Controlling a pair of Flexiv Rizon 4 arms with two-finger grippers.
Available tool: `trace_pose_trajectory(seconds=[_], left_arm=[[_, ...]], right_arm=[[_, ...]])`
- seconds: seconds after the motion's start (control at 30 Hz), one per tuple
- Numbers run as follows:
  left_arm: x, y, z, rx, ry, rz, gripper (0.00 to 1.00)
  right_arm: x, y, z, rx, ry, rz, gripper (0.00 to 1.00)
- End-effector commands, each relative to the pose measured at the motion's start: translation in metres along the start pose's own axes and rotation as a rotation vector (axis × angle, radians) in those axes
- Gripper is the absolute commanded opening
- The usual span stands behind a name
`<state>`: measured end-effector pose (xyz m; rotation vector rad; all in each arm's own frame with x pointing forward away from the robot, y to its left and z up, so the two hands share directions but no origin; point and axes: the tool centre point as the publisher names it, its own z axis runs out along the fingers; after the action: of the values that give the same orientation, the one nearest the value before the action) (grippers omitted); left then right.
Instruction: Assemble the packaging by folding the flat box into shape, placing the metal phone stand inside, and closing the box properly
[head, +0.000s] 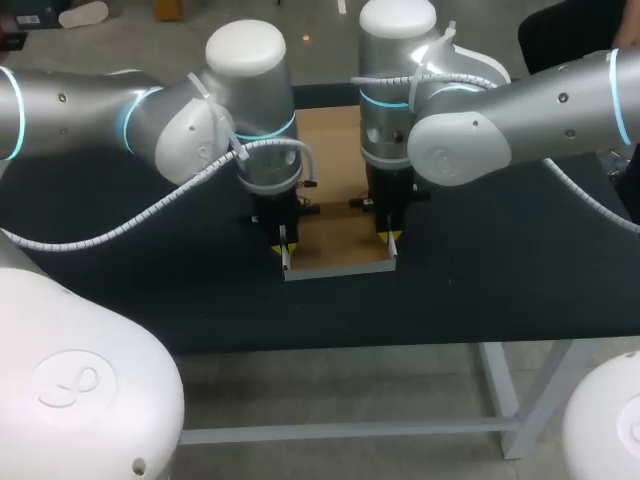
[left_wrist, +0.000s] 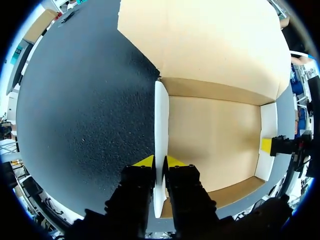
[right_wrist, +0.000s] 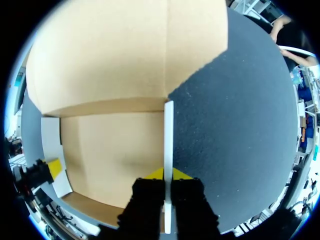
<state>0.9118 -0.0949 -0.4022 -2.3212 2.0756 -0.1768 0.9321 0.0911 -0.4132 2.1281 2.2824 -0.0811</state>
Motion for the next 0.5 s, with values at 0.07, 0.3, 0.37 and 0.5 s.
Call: trace_pose_trajectory(seconds=[0.07, 0.3, 0.37, 0.5], left_arm=[[0.007, 0.000, 0.013, 0.014, -0.023, -0.001, 0.00], [0.007, 0.000, 0.012, 0.025, -0.031, 0.004, 0.00], [0.007, 0.000, 0.012, 0.025, -0.030, 0.005, 0.00], [0.006, 0.001, 0.012, 0.021, -0.026, 0.008, 0.00]], right_arm=[[0.003, 0.000, 0.000, 0.005, -0.003, -0.001, 0.00], [0.004, -0.001, -0.007, -0.027, 0.008, -0.049, 0.00], [0.006, -0.003, -0.012, -0.055, 0.026, -0.094, 0.18], [0.006, -0.006, -0.020, -0.095, 0.032, -0.171, 0.90]])
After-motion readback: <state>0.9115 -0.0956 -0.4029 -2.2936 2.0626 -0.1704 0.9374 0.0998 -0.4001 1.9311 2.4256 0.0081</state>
